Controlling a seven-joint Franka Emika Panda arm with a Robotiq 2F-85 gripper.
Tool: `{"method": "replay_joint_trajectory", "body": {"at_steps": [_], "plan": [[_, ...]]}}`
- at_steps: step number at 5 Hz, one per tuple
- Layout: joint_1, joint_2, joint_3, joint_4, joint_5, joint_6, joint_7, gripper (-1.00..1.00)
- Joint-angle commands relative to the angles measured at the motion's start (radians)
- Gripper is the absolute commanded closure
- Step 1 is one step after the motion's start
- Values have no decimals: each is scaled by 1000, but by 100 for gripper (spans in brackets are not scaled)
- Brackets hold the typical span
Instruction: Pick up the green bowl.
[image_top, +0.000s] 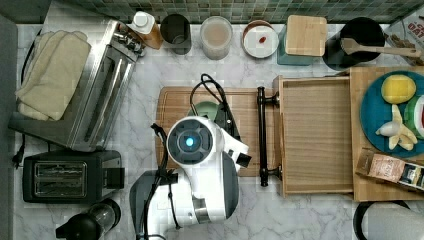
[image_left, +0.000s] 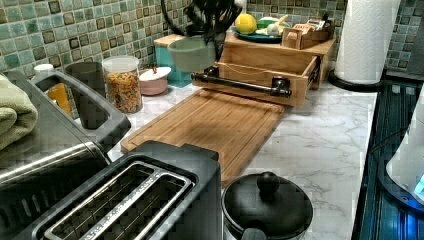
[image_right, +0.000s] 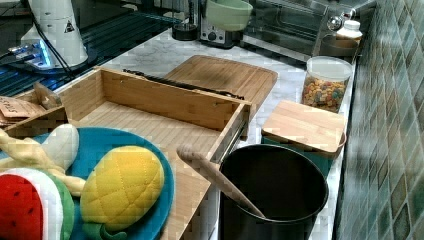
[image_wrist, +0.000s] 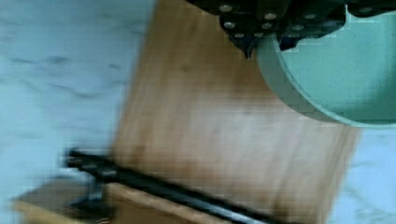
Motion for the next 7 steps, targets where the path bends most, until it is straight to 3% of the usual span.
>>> {"method": "replay_joint_trajectory", "body": {"at_steps": [1, 2, 7], "plan": [[-57, -11, -60, 299, 47, -57, -125, 100], [-59, 51, -111, 434, 71, -186, -229, 100], [-31, 51, -136, 434, 68, -186, -227, 100]]}}
